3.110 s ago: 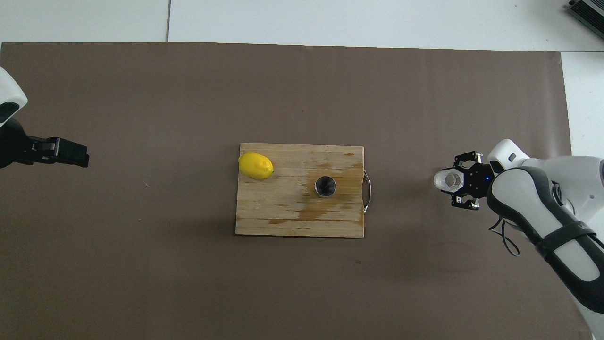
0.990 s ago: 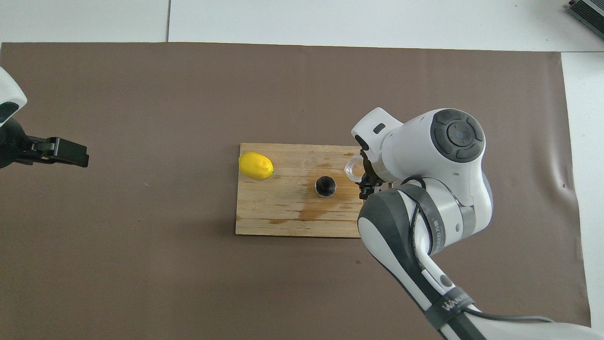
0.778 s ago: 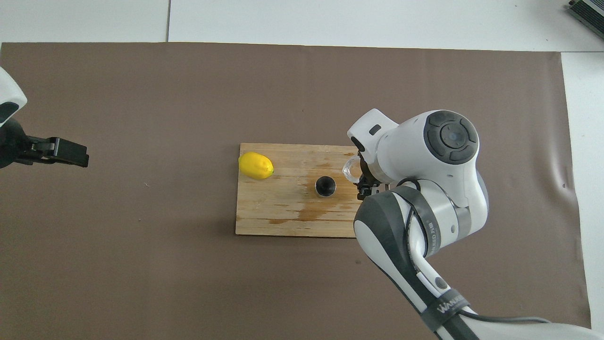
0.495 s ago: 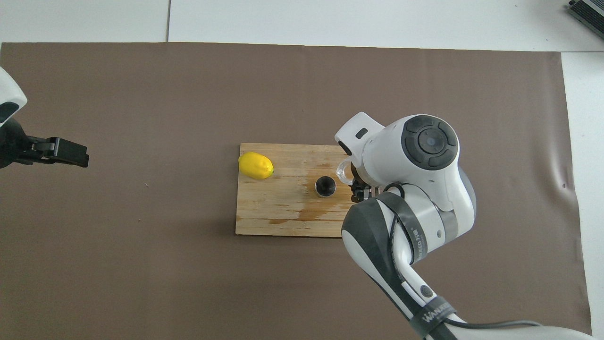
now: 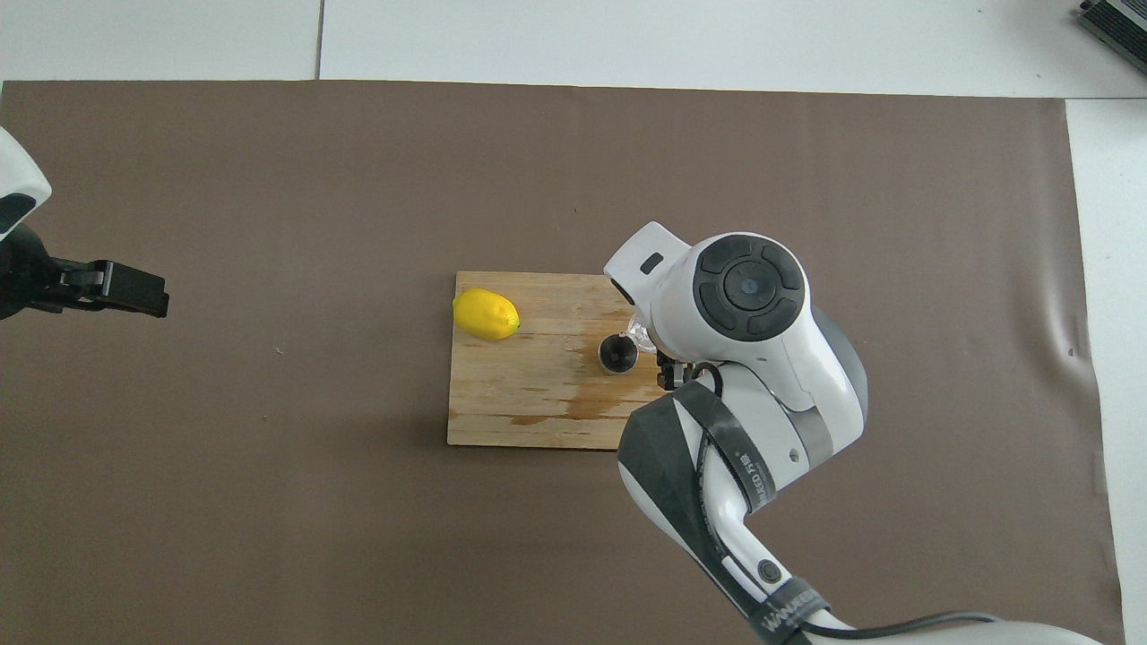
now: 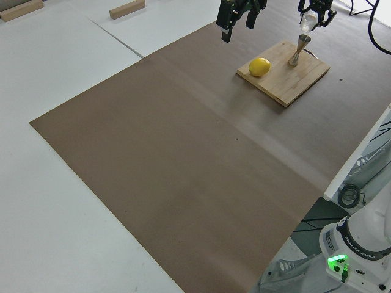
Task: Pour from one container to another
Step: 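Tilt the white cup with the right gripper to pour into the steel cup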
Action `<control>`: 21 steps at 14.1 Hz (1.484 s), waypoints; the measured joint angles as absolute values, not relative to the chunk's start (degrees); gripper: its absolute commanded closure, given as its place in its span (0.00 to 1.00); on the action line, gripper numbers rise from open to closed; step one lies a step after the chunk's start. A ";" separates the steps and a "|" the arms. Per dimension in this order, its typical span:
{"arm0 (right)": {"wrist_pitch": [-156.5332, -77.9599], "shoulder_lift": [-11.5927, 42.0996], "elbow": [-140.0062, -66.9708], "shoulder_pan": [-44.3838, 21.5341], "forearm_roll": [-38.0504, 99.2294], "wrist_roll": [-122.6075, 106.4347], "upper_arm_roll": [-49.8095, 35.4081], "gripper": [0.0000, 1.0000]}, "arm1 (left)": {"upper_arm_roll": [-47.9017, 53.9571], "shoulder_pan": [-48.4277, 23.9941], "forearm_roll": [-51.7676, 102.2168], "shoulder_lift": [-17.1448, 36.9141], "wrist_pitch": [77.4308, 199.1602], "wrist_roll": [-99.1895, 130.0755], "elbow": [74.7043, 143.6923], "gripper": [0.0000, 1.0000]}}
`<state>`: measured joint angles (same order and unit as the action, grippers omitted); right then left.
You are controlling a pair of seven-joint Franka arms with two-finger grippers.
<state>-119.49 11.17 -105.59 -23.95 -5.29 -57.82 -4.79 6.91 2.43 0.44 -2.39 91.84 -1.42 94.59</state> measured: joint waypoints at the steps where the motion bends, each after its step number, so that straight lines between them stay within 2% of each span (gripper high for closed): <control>1: -119.13 11.17 -105.50 -24.39 -6.78 -57.07 -4.79 0.57 | 6.91 2.43 0.44 -2.39 91.84 -1.43 94.59 0.00; 13: -117.57 11.40 -105.33 -28.65 -19.62 -53.31 -4.85 0.56 | 6.91 2.43 0.44 -2.39 91.84 -1.43 94.59 0.00; 21: -117.52 11.40 -105.35 -28.97 -23.95 -53.31 -4.85 0.56 | 6.91 2.44 0.44 -2.39 91.84 -1.43 94.59 0.00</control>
